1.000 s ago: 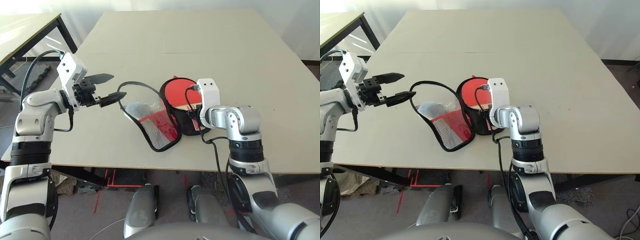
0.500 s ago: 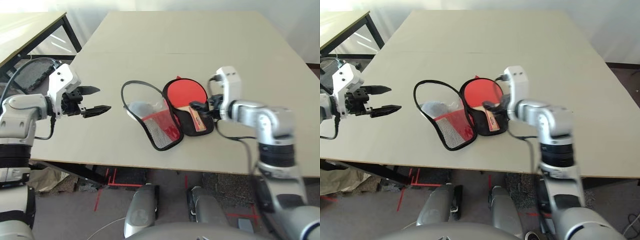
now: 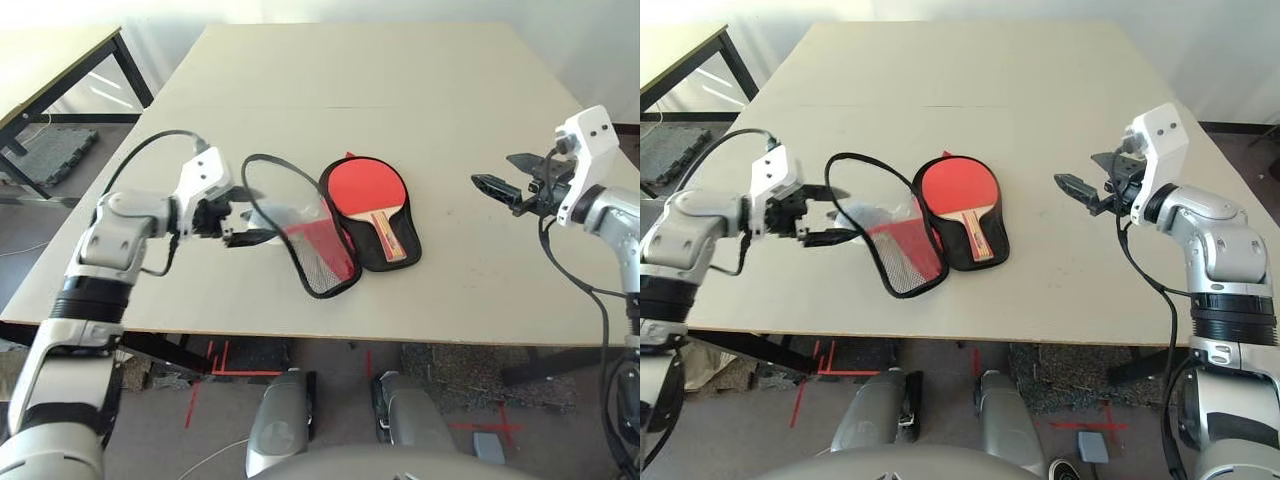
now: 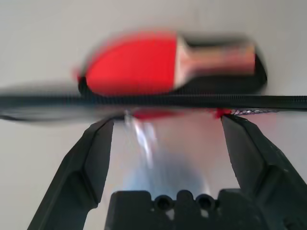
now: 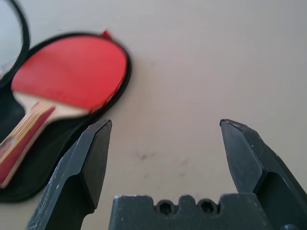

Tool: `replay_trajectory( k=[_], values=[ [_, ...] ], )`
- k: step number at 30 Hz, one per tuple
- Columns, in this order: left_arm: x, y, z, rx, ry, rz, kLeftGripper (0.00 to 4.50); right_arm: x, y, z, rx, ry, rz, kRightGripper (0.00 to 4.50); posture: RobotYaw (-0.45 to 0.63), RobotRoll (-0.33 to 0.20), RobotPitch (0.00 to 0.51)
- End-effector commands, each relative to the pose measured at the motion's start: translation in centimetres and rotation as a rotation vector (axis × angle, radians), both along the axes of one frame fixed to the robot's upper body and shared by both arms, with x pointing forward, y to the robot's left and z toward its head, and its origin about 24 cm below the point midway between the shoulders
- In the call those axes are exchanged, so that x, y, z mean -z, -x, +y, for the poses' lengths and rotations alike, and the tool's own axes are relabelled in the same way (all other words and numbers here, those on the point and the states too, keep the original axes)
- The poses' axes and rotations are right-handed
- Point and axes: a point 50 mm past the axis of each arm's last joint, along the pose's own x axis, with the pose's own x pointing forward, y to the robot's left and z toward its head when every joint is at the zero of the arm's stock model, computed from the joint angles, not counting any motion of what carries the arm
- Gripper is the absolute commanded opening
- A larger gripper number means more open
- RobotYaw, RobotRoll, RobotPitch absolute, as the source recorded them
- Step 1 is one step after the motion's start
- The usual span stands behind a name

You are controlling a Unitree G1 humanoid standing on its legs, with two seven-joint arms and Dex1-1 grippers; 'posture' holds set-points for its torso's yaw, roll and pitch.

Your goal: Store the ping-pong paddle in its case and zip it.

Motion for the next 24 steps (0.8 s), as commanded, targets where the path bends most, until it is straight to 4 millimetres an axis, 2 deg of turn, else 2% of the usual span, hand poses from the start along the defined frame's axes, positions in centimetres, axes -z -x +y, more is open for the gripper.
replay_trajectory(
  k=[1, 5, 8, 12, 17, 22, 24],
  values=[
    [-1.3, -1.3, -2.0, 0.023, 0.069, -0.062, 4.50, 1.4, 0.3, 0.9, -0.053, -0.030, 0.039, 4.46, 0.15, 0.000, 0.088],
    [-1.7, -2.6, -5.5, 0.061, 0.145, -0.105, 4.50, 2.4, 0.7, 1.4, -0.086, -0.183, 0.091, 4.46, 0.14, 0.000, 0.087],
    [-1.3, -2.8, -7.7, 0.116, 0.151, -0.106, 4.50, 2.5, 1.1, 2.1, -0.114, -0.333, 0.139, 4.46, 0.13, 0.000, 0.089],
    [-0.9, -2.8, -8.9, 0.142, 0.175, -0.106, 4.50, 3.0, 1.7, 2.8, -0.139, -0.374, 0.185, 4.46, 0.13, 0.000, 0.089],
    [0.3, -2.4, -8.4, 0.131, 0.173, -0.080, 4.50, 3.9, 2.2, 3.0, -0.127, -0.423, 0.227, 4.46, 0.13, 0.000, 0.091],
    [0.8, -1.7, -6.0, 0.112, 0.128, -0.039, 4.50, 5.5, 2.5, 3.7, -0.146, -0.460, 0.297, 4.46, 0.14, 0.000, 0.093],
    [1.3, -1.1, -4.4, 0.105, 0.086, -0.005, 4.50, 6.3, 2.5, 4.4, -0.158, -0.468, 0.326, 4.46, 0.15, 0.000, 0.094]
  ],
)
